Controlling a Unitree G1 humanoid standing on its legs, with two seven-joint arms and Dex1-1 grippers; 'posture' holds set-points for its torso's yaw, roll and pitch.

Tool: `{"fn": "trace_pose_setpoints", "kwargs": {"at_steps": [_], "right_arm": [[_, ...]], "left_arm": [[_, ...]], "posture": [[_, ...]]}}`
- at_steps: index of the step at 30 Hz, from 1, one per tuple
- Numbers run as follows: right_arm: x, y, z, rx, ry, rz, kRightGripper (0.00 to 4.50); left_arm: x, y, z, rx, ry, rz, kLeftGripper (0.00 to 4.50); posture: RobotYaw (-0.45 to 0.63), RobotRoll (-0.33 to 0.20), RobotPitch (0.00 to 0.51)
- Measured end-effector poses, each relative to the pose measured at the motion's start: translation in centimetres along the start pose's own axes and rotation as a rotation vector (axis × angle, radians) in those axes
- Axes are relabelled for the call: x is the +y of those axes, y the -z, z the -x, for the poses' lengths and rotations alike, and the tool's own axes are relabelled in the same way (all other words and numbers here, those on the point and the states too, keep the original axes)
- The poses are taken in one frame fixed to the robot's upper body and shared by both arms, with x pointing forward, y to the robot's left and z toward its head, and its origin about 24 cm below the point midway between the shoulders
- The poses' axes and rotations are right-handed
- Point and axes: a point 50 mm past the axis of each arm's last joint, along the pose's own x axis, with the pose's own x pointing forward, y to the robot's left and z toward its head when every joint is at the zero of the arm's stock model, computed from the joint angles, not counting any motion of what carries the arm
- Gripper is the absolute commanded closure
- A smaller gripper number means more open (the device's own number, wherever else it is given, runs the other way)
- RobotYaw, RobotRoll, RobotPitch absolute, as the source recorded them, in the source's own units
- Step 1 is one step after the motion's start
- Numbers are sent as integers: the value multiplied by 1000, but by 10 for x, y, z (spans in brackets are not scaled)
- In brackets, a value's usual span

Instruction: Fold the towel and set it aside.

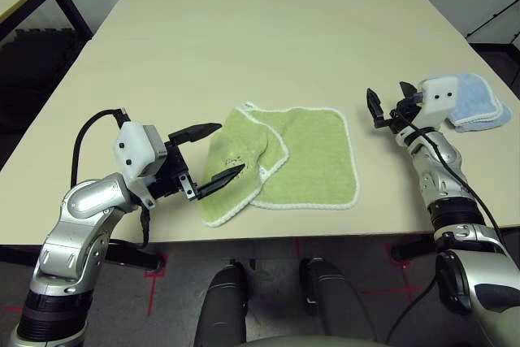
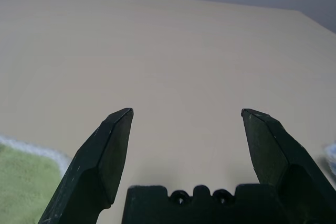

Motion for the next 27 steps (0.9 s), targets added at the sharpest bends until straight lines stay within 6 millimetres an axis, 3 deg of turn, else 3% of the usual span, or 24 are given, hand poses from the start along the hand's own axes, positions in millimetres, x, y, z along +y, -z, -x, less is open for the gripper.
{"fn": "trace_pose_setpoints", "kwargs": {"at_steps": [4,10,19,27], "right_arm": [[-1,-23,-7,-12,-63,-42,26],[2,-36,-3,142,-204,-61,26],[-10,-25,10,313,-313,-174,26],[-10,-16,10,513,-362,-317,26]], "left_arm": [[2,4,1,13,-12,15,0],[5,3,1,5,-25,18,0],[13,0,9,21,-61,6,0],[12,2,10,29,-71,15,0]], "posture": [[-80,0,117],[-74,0,122],[-63,0,125],[-51,0,125]]}}
